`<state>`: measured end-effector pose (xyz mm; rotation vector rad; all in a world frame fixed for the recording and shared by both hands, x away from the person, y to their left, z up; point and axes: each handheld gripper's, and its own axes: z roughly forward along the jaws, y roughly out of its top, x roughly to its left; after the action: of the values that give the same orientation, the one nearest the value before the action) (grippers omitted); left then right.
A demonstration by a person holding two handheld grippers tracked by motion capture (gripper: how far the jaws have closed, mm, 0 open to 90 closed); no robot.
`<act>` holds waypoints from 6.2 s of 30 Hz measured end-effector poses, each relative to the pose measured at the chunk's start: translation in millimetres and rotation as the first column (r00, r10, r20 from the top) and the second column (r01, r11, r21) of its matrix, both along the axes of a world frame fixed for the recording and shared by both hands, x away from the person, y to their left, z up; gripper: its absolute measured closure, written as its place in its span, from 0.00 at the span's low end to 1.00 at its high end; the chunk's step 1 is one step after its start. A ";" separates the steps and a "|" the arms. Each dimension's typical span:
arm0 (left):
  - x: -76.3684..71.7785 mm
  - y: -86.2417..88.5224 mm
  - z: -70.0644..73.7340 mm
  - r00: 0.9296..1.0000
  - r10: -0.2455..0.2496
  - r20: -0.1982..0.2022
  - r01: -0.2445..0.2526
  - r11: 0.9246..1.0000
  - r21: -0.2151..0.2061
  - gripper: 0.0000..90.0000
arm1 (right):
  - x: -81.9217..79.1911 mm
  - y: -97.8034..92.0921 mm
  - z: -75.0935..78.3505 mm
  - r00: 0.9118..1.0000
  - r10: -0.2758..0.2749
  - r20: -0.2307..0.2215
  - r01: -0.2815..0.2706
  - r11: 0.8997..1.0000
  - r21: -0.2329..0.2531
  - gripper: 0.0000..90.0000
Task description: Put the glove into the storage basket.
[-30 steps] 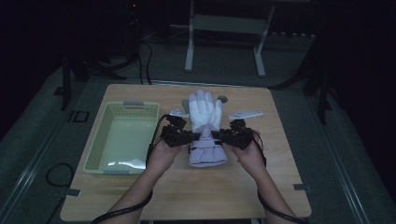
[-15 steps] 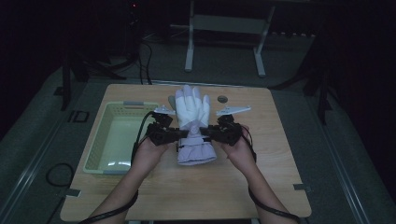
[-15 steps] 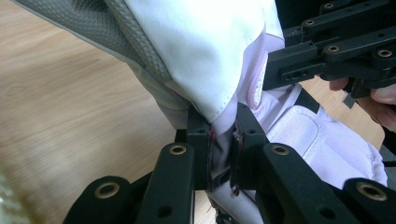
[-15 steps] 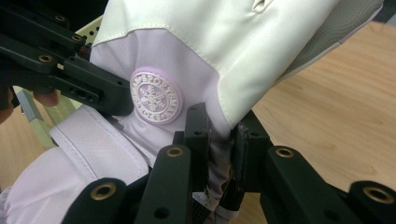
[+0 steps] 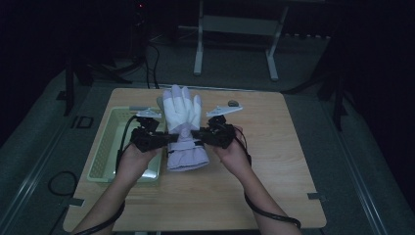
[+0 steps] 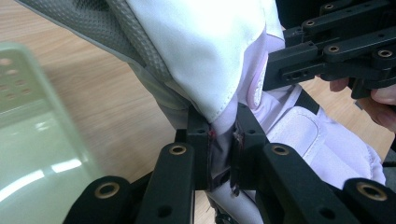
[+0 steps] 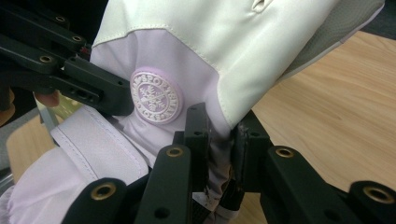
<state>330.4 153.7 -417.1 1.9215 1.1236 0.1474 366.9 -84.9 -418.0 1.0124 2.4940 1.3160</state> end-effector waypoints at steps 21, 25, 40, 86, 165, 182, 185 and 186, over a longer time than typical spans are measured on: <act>-18.5 99.0 -3.8 0.993 0.122 -0.003 -0.122 0.992 -0.010 0.90 | 7.5 106.2 1.6 0.995 0.100 -0.010 -0.101 0.995 -0.029 0.87; -23.1 117.5 -10.4 0.989 0.150 -0.008 -0.150 0.989 0.001 0.90 | 8.7 129.2 -4.0 0.992 0.124 -0.017 -0.125 0.991 -0.038 0.87; -14.1 145.2 -45.4 0.972 0.221 -0.075 -0.220 0.975 0.021 0.90 | 20.6 172.1 -39.0 0.989 0.129 -0.066 -0.134 0.988 -0.074 0.87; 13.3 117.1 -97.9 0.896 0.385 -0.221 -0.302 0.894 0.332 0.50 | 22.4 181.6 -78.2 0.998 0.033 -0.062 -0.046 0.973 -0.227 0.60; -69.4 -97.0 -105.4 0.972 -0.170 0.165 0.154 0.982 0.106 0.02 | -14.1 -80.0 -119.0 1.000 0.017 0.025 -0.015 0.994 -0.111 0.16; -75.8 -107.3 -135.0 0.957 -0.246 0.155 0.231 0.967 0.108 0.02 | -30.9 -99.4 -141.9 0.999 0.017 0.039 -0.012 0.993 -0.114 0.14; -76.6 -106.2 -137.9 0.960 -0.237 0.150 0.225 0.970 0.092 0.02 | -33.9 -102.5 -145.9 0.999 0.021 0.046 -0.016 0.993 -0.119 0.14; -77.0 -105.6 -139.1 0.960 -0.237 0.151 0.225 0.970 0.087 0.02 | -35.2 -104.9 -147.3 0.998 0.017 0.059 -0.010 0.993 -0.121 0.14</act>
<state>253.4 48.1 -556.3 2.0472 0.7900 0.2106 331.6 -189.8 -565.3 0.9180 2.5057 1.1652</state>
